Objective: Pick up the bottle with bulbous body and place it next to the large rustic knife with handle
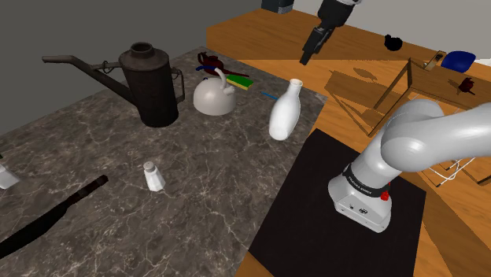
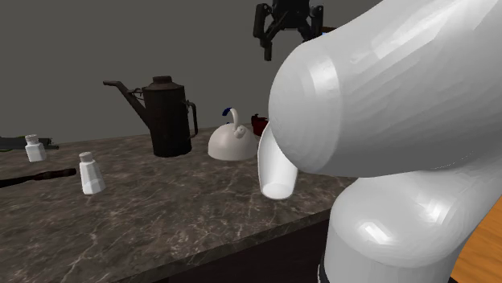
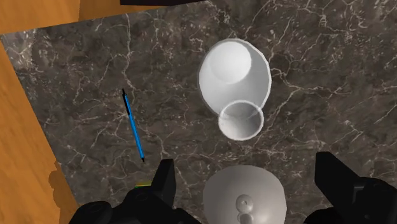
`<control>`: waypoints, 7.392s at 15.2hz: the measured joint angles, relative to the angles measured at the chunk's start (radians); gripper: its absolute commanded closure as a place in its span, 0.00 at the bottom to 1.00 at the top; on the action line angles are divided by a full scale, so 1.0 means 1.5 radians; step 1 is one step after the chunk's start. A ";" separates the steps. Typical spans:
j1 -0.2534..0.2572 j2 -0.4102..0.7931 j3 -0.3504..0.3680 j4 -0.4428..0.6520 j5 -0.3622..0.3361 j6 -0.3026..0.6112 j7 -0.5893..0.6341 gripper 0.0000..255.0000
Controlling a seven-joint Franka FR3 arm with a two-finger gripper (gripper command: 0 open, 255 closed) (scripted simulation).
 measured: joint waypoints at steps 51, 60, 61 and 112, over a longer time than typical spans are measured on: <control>0.008 -0.011 -0.017 -0.047 0.016 0.053 -0.006 1.00; 0.011 -0.003 -0.013 0.036 0.020 -0.022 -0.004 1.00; 0.011 -0.001 -0.013 0.046 0.020 -0.030 -0.005 1.00; 0.057 0.288 0.209 0.400 0.080 -0.094 0.236 1.00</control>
